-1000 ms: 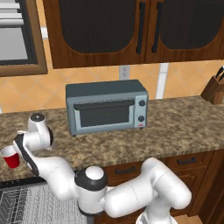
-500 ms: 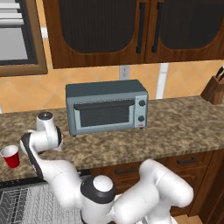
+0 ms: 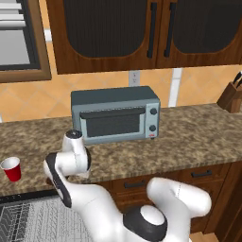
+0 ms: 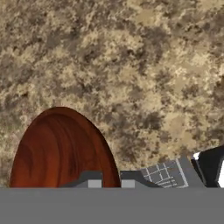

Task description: Pick up the cup and bowl from the counter, place them in the dishwasher, and close the dishwasher door.

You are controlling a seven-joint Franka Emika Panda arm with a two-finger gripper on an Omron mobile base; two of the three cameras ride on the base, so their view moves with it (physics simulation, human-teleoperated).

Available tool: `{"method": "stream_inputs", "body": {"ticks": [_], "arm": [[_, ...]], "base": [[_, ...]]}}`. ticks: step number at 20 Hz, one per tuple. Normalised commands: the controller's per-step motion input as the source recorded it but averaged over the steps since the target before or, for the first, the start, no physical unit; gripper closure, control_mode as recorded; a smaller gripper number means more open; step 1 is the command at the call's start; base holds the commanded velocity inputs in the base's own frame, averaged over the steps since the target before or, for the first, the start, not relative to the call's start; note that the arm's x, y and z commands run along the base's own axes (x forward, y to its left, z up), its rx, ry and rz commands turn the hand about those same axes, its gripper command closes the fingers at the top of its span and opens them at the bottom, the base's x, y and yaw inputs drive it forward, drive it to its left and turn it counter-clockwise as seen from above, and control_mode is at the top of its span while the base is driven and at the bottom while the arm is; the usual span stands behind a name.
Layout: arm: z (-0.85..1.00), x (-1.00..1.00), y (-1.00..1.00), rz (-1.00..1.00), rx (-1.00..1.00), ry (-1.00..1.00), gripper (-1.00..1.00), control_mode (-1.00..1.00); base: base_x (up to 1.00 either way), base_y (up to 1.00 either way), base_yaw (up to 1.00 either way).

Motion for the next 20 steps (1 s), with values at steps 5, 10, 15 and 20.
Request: {"method": "stream_inputs", "body": {"ticks": [5, 10, 15, 20], "arm": [[0.0, -1.0, -0.07, 0.1, 0.0, 0.09, 1.0, -1.0], [-0.03, -1.0, 0.12, 0.16, 0.0, -0.08, 1.0, -1.0], [-0.34, -0.69, 0.4, 0.11, 0.0, -0.2, 1.0, -1.0], [-0.62, -0.03, 0.37, 0.05, 0.0, -0.13, 1.0, -1.0]], "base": [[0.0, 0.0, 0.0], [0.0, 0.0, 0.0], [0.0, 0.0, 0.0], [0.0, 0.0, 0.0]]}}
